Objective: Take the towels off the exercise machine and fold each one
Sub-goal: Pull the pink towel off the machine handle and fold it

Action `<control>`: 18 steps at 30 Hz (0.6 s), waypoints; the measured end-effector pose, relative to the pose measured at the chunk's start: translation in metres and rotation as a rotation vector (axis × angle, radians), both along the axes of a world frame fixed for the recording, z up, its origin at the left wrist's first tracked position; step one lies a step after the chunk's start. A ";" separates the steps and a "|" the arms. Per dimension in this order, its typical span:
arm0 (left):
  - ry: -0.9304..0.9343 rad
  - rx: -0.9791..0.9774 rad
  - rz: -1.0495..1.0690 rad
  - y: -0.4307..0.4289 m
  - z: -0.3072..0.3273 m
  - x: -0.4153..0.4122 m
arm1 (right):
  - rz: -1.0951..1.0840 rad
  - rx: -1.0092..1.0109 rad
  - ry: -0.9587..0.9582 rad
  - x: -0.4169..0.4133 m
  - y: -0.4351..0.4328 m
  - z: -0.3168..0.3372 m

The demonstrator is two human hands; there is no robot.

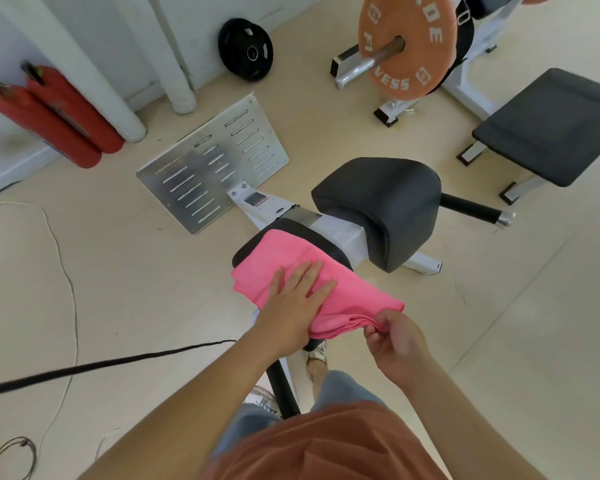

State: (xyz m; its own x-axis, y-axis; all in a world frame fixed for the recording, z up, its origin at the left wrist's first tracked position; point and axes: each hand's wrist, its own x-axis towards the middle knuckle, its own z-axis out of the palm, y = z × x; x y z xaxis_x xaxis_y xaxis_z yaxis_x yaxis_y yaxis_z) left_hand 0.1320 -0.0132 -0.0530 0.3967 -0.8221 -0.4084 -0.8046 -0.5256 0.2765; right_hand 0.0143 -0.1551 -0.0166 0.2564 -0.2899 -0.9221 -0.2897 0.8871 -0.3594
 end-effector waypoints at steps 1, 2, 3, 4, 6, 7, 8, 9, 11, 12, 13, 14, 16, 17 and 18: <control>0.035 -0.033 0.000 0.006 0.005 -0.005 | 0.005 0.008 -0.018 0.000 0.000 0.006; 0.104 -0.079 0.024 0.012 0.010 -0.012 | 0.025 0.009 -0.041 0.000 0.001 0.010; 0.203 -0.130 0.082 0.016 0.014 -0.020 | 0.062 0.008 -0.063 0.001 0.003 0.015; 0.310 -0.187 0.162 0.019 0.015 -0.028 | 0.112 0.004 -0.085 0.002 0.006 0.020; 0.434 -0.336 0.328 0.018 0.014 -0.040 | 0.214 -0.018 -0.128 0.004 0.010 0.028; 0.467 -0.424 0.418 0.014 0.015 -0.043 | 0.256 -0.037 -0.149 0.005 0.010 0.031; 0.531 -0.505 0.529 0.010 0.015 -0.045 | 0.289 -0.058 -0.176 0.006 0.008 0.034; 0.640 -0.563 0.651 0.005 0.019 -0.045 | 0.313 -0.083 -0.208 0.006 0.004 0.036; 0.875 -0.610 0.867 0.001 0.031 -0.042 | 0.393 -0.128 -0.290 0.004 -0.015 0.036; 0.910 -0.599 0.911 0.002 0.037 -0.039 | 0.494 -0.143 -0.323 0.004 -0.027 0.035; 0.878 -0.569 0.906 0.004 0.040 -0.036 | 0.655 -0.173 -0.334 0.005 -0.039 0.033; 0.866 -0.547 0.903 0.008 0.042 -0.033 | 0.858 -0.240 -0.318 0.007 -0.050 0.030; 0.905 -0.542 0.896 0.017 0.044 -0.029 | 1.247 -0.441 -0.272 0.019 -0.063 0.024; 0.934 -0.547 0.893 0.021 0.045 -0.027 | 1.377 -0.535 -0.286 0.029 -0.063 0.023; 0.966 -0.548 0.891 0.024 0.045 -0.025 | 1.460 -0.623 -0.323 0.040 -0.062 0.022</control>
